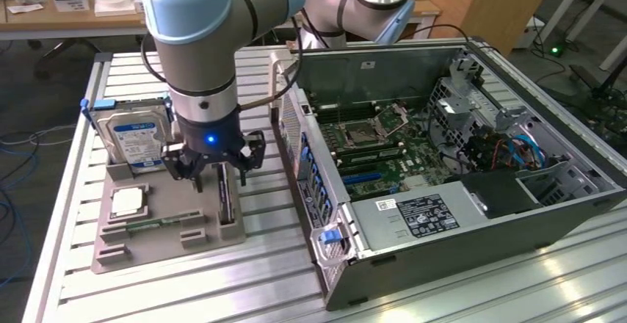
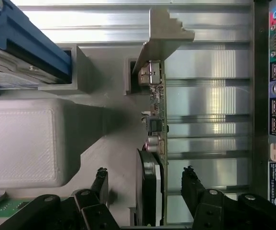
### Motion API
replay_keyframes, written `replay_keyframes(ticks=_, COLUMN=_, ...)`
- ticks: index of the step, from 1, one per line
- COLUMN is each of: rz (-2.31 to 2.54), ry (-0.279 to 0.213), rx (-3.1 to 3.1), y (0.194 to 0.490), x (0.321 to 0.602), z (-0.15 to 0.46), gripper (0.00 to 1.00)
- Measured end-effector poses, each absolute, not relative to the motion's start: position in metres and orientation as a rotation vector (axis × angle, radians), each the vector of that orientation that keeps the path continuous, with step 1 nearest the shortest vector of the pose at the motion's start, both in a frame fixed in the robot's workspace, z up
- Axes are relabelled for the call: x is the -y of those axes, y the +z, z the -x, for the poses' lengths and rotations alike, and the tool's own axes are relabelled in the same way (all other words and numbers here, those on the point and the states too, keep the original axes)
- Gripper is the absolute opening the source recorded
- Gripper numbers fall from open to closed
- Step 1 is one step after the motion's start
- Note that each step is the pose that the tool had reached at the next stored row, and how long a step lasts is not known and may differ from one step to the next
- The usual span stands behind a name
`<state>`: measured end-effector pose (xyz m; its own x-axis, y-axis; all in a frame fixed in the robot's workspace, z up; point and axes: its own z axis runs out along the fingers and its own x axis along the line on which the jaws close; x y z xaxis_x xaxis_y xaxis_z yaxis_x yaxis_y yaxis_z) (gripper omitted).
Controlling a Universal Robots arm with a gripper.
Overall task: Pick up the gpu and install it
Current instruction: 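Pick up the gpu and move the gpu toward the slot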
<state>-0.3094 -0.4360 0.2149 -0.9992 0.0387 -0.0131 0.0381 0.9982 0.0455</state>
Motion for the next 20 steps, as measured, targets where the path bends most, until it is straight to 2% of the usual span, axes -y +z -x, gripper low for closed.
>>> replay_keyframes(ticks=10, rz=-0.063, ry=0.071, rx=-3.127, y=0.2086, x=0.4358, z=0.3094, gripper=0.72)
replay_keyframes(ticks=11, rz=-0.063, ry=0.071, rx=-3.127, y=0.2086, x=0.4358, z=0.3094, gripper=0.71)
replay_keyframes(ticks=13, rz=-0.063, ry=0.071, rx=-3.127, y=0.2086, x=0.4359, z=0.3094, gripper=0.58)
replay_keyframes(ticks=15, rz=-0.063, ry=0.071, rx=-3.127, y=0.2085, x=0.4362, z=0.3093, gripper=0.58)
replay_keyframes(ticks=16, rz=-0.063, ry=0.071, rx=-3.127, y=0.2085, x=0.4362, z=0.3092, gripper=0.52)
replay_keyframes(ticks=20, rz=-0.063, ry=0.07, rx=-3.127, y=0.2085, x=0.4363, z=0.3091, gripper=0.52)
